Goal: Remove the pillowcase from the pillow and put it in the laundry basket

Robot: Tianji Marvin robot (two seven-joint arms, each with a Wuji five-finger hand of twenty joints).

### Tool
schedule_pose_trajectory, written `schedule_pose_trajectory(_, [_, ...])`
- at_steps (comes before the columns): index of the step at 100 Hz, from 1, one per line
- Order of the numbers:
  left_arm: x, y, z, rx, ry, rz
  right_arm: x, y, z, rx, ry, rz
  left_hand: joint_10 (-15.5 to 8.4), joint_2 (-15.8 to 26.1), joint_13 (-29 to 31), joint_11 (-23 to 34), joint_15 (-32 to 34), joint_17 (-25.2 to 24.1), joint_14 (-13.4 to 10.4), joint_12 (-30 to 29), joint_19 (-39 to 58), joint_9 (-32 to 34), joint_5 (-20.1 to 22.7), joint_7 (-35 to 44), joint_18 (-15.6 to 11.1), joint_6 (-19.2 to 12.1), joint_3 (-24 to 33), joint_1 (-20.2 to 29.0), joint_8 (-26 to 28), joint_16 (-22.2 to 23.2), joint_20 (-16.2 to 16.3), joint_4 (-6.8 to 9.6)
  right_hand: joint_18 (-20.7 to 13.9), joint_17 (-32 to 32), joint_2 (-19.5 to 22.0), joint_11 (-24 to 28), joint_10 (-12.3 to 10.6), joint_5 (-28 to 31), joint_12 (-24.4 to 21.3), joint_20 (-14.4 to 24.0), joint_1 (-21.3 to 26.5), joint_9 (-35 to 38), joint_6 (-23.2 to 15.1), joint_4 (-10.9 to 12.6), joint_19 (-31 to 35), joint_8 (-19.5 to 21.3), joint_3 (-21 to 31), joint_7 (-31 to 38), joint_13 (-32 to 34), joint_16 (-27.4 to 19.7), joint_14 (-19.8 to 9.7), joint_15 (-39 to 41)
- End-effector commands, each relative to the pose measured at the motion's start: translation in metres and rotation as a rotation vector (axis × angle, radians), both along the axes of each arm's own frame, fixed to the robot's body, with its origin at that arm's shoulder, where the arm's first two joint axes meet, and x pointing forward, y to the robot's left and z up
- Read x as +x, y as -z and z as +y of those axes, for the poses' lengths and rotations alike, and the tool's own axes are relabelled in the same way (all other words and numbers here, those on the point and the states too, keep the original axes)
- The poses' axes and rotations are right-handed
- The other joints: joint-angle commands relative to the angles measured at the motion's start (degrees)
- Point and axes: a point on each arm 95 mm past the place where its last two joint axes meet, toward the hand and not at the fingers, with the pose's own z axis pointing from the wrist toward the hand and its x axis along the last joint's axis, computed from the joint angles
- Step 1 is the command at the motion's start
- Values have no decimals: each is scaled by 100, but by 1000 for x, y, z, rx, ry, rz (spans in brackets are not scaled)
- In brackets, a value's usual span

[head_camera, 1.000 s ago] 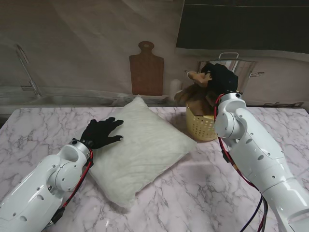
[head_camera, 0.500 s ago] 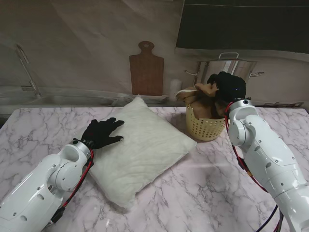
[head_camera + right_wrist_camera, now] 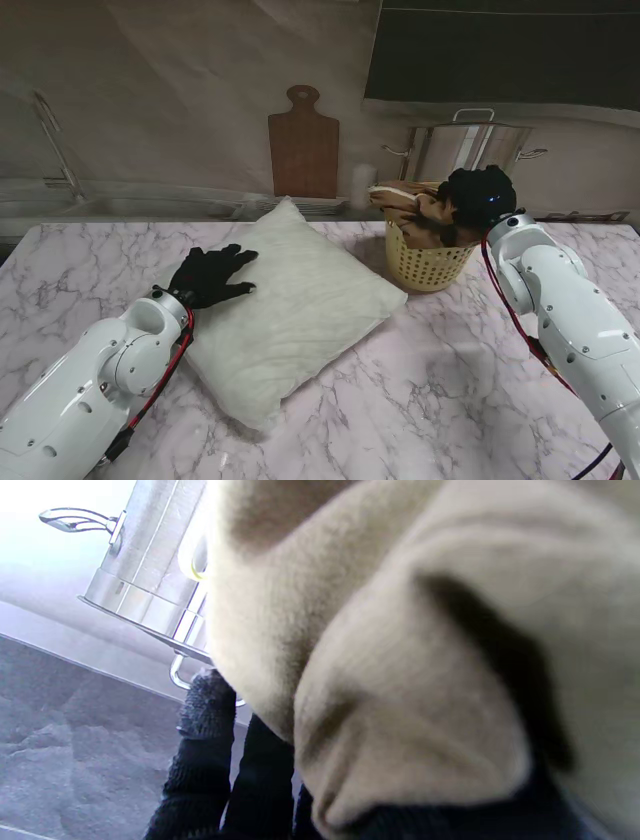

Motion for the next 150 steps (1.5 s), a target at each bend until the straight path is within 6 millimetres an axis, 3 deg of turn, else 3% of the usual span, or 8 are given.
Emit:
schedule_pose_trajectory(1, [0,-1,-3,7,9,9,1,8,-3,-14,2,30,65,376,-52,-75,16,-58,106,32,-2595,-159,22,-17,105,80,30,106,-119,40,58,107,216,-204,159,-239,-33,-303,-187,-99,-256,-243,231,225,-238,-227,-95,-375,-202,-216,52,-340])
schedule_pose_trajectory(37, [1,-2,-6,13,16,9,19,25,14,-51,40,100,60,387,-50,-76,17,-69,99,31,-2603,-168,10,-22,114,79,31,102,-121,38,54,107,1094,-2038,1338,-1440,401,-2602,-1032,-1243,-1309,-1983,1189,633,-2095,-543,-2272,-3158,-1695,-1670,526,-2302])
schedule_pose_trajectory(46, [1,-3,-7,15,21,10,23,26,20,-29,50,98,60,381,-48,-74,16,-70,100,31,-2606,-164,5,-24,108,80,30,95,-121,38,53,107,1139,-2293,2386,-1422,535,-2550,-1061,-1454,-601,-2301,1372,734,-2317,-121,-3859,-4215,-1917,-1737,555,-2427])
schedule_pose_trajectory(68, [2,-4,-7,12,26,2,25,18,32,-17,53,102,60,383,-46,-73,11,-80,93,31,-2614,-159,-7,-29,129,87,35,98,-123,34,54,108,1309,-2429,2935,-1792,1145,-2452,-1236,-1573,-879,-2385,1670,732,-2650,291,-4514,-4153,-2081,-1759,768,-2596])
schedule_pose_trajectory(127, [1,-10,-9,2,36,-18,29,-13,56,21,9,10,51,379,-25,-66,15,-64,92,34,-2609,-136,-14,-33,121,78,30,96,-127,37,62,108,1258,-1932,2560,-1052,1126,-2577,-902,-1383,259,-2267,1660,831,-2314,471,-4234,-4321,-1558,-1641,704,-2403])
schedule_pose_trajectory(140, [1,-10,-10,2,40,-17,36,-2,48,-9,43,9,54,383,-22,-64,16,-63,90,35,-2604,-131,-14,-32,125,78,33,101,-127,37,65,108,1223,-1952,2039,-981,693,-2427,-890,-1602,1612,-2367,834,943,-2108,-1649,-4311,-4514,-1585,-1766,548,-2361])
schedule_pose_trajectory(146, [1,-10,-10,3,41,-15,38,2,43,-20,63,19,47,380,-31,-66,13,-63,102,34,-2606,-137,-9,-31,128,80,32,99,-127,37,64,108,1199,-2046,907,-1339,683,-2366,-1040,-1720,360,-2348,773,707,-2147,-2336,-959,-4491,-1692,-1842,524,-2377])
schedule_pose_trajectory(150, [1,-10,-10,4,42,-13,38,4,40,-37,77,31,54,381,-24,-66,16,-59,95,35,-2603,-135,-12,-32,128,85,33,104,-128,38,65,108,1215,-2068,613,-1418,687,-2365,-1075,-1741,244,-2358,779,686,-2167,-2350,-353,-4500,-1713,-1864,523,-2390])
